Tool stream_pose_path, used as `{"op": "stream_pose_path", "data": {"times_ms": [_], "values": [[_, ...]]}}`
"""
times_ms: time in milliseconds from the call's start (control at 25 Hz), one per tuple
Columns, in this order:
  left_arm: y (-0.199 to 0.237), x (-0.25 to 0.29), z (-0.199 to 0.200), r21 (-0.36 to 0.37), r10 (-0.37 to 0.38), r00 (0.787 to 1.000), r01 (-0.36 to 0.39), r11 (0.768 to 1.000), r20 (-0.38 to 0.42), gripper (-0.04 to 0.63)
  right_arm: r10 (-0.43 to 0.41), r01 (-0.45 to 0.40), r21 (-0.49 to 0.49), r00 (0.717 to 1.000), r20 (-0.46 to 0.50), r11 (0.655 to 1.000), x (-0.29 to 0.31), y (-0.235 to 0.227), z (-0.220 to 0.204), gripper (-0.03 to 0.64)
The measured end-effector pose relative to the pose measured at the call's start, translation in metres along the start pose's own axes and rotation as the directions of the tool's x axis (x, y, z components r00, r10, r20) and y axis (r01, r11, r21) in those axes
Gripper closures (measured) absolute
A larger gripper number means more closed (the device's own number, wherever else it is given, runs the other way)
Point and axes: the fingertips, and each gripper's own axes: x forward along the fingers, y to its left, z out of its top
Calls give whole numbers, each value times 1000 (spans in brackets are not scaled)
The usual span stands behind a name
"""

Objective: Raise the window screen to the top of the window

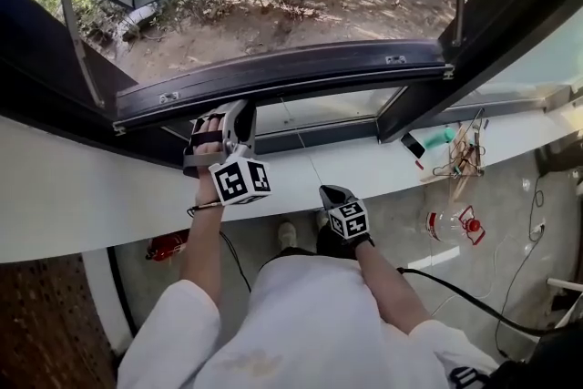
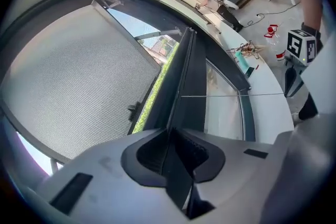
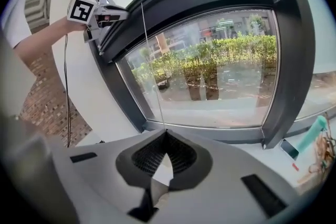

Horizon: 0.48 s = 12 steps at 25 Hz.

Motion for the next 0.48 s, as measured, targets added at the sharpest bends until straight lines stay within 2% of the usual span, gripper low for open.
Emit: {"op": "stream_pose_path", "data": {"times_ms": [200,400,480], "values": [[-3,1,0,-17,8,1000,-8,1000,-4,551,12,-12,17,1000,-4,1000,6,-6,-1,617],[-2,1,0,-12,-19,1000,19,1000,-3,549,7,-8,-41,1000,-16,999,8,-5,3,617],[3,-1,2,-51,9,1000,-8,999,17,545,21,-22,-43,1000,-14,999,9,-2,6,617]]}}
